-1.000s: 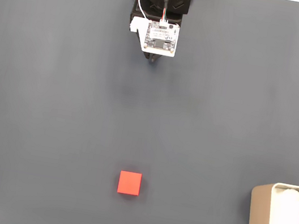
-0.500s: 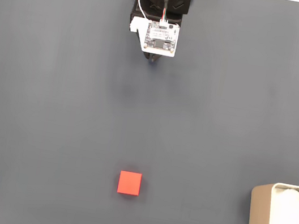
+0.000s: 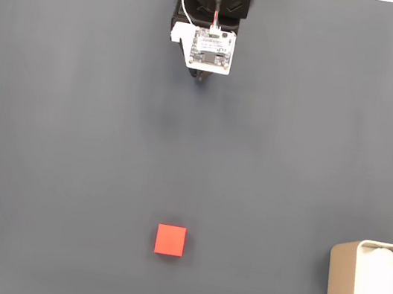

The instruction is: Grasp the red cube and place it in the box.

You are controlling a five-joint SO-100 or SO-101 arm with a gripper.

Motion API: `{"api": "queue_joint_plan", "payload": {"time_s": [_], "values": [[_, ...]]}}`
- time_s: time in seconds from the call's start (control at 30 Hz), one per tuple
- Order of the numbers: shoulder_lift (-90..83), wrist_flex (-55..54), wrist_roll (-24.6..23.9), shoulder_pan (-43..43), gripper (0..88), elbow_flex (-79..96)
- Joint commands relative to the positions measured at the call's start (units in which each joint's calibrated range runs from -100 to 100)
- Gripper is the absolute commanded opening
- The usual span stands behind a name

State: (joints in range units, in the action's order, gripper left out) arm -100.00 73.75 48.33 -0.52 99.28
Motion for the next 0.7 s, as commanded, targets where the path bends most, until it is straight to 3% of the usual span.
{"api": "queue_joint_plan", "payload": {"time_s": [0.0,0.67], "values": [[0.1,-3.8,0.0,-0.5,0.0,0.5],[3.9,-27.4,1.5,-0.7,0.0,-2.3]]}}
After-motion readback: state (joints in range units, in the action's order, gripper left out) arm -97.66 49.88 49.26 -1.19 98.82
